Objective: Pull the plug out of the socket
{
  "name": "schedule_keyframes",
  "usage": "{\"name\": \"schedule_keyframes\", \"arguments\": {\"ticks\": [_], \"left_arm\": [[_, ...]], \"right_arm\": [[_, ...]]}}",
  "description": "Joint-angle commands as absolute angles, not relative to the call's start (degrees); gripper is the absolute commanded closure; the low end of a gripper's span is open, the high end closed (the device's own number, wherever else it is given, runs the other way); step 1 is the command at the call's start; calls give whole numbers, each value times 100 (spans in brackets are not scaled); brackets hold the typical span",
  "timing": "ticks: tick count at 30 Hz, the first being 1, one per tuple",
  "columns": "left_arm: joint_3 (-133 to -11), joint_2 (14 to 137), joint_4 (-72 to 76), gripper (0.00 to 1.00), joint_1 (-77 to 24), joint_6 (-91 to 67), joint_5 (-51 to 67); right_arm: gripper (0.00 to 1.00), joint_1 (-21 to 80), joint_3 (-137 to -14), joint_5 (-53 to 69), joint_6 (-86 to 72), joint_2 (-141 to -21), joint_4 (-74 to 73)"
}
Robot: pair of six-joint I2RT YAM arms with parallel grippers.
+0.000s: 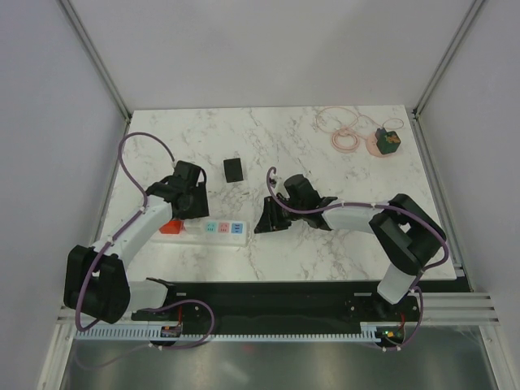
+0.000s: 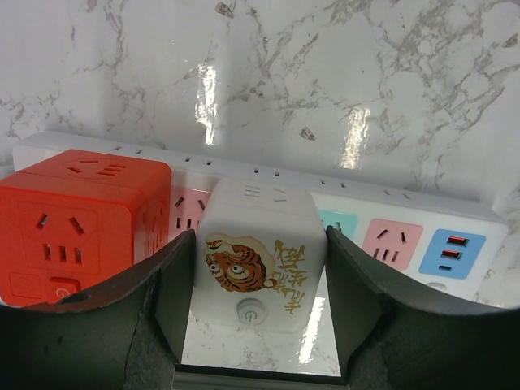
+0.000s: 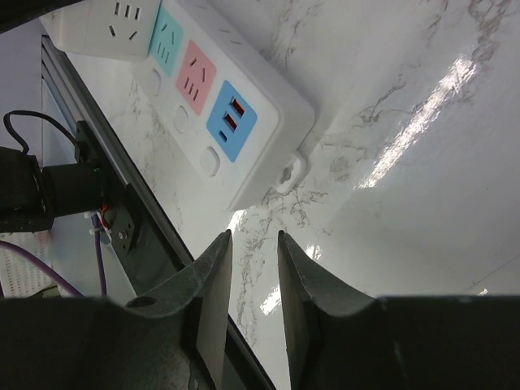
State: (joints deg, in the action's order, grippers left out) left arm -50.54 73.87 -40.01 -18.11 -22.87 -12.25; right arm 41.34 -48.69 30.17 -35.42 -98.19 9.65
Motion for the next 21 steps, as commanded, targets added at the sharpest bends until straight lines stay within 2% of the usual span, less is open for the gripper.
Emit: {"name": "schedule_keyframes", "arguments": {"ticks": [1, 6, 12, 15, 16, 17, 20, 21], "left_arm": [[-5124, 7339, -3762, 67, -1942, -2197, -546], [-5186, 7392, -3727, 73, -2153, -2530, -554], [-5019, 7470, -3577, 73, -2776, -3093, -677], [-5053, 7523, -3560, 70, -2944, -3217, -668], [-5062, 7523, -3568, 67, -2962, -3208, -659], [-5062, 7515, -3568, 57, -2962, -3165, -659], [-5071, 7409, -3577, 39, -2962, -3042, -686], [-5071, 7392, -3568, 36, -2962, -2998, -686]], "right_arm": [[63, 4166, -5001, 3059, -3560, -9835, 1169], [63, 4192, -5010, 3006, -3577, -9809, 1143], [63, 4289, -5080, 2892, -3586, -9852, 1081], [63, 4368, -5168, 2883, -3586, -9923, 1072], [63, 4386, -5194, 2883, -3603, -9949, 1072], [63, 4429, -5238, 2883, -3604, -9984, 1072], [63, 4491, -5317, 2874, -3639, -10081, 1081], [63, 4535, -5370, 2874, -3639, -10107, 1090]]}}
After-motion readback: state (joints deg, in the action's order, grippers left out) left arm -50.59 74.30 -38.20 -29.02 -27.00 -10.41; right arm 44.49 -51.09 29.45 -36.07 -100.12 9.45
